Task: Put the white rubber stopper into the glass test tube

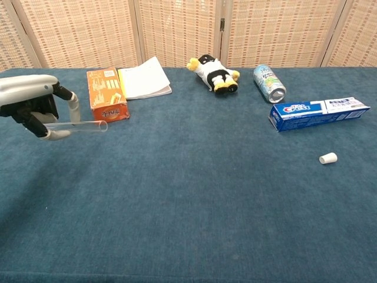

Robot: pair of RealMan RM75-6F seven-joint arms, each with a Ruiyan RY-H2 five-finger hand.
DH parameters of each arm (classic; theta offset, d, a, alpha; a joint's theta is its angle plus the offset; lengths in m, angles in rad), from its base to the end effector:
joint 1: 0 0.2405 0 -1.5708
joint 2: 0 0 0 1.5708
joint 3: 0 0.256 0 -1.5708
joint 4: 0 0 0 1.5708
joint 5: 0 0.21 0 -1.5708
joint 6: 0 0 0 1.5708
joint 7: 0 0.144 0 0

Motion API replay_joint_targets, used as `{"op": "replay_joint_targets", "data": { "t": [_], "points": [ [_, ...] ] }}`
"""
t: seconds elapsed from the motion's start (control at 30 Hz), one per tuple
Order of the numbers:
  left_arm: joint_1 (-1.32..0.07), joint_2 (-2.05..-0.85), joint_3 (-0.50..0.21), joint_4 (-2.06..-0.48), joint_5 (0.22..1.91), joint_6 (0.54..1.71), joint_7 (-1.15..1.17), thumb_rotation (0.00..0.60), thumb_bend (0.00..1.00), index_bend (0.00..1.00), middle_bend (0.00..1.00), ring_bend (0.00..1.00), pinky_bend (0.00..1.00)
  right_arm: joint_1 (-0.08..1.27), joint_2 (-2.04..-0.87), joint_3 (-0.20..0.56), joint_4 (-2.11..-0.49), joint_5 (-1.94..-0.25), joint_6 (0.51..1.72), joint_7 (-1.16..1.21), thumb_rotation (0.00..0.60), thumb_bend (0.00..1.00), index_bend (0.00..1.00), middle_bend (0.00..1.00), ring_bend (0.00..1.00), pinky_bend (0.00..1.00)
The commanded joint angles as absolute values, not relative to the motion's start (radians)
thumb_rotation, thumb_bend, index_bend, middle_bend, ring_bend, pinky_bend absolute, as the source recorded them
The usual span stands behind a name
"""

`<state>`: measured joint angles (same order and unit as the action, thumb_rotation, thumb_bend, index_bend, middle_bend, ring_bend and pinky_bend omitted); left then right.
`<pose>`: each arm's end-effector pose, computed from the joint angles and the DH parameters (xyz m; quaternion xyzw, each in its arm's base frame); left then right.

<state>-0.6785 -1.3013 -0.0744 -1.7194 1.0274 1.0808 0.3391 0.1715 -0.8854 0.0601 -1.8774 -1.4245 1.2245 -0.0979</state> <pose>-0.1858 0.3162 0.0494 -0.7148 -0.4090 -0.3390 0.4547 -0.2770 -0.1991 0.1759 0.6560 -0.4244 0.3108 0.5413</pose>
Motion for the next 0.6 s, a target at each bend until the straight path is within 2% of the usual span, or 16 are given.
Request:
{"op": "replay_joint_targets", "data": {
  "t": [0.03, 0.2, 0.6],
  "points": [
    [-0.658, -1.279, -0.064, -1.753, 1.058, 1.102, 0.336, 0.600, 0.36, 0.56, 1.00, 1.00, 1.00, 0.266, -0.877, 0.075, -1.903, -1.311, 1.066, -0.147, 0.600, 0.60, 0.26, 0.82, 0.84, 0.81],
    [-0.636, -1.260, -0.052, -1.790, 1.094, 1.116, 0.338, 0.600, 0.36, 0.56, 1.00, 1.00, 1.00, 0.346, -0.917, 0.093, -1.862, -1.223, 0.942, -0.146, 0.600, 0.64, 0.26, 0.89, 0.91, 0.87],
    [-0.604, -1.246, -0.040, -1.822, 1.135, 1.126, 0.353, 0.600, 0.36, 0.56, 1.00, 1.00, 1.00, 0.505, -1.047, 0.086, -1.721, -1.055, 0.726, -0.195, 0.600, 0.69, 0.26, 0.93, 0.96, 0.92]
  ]
}}
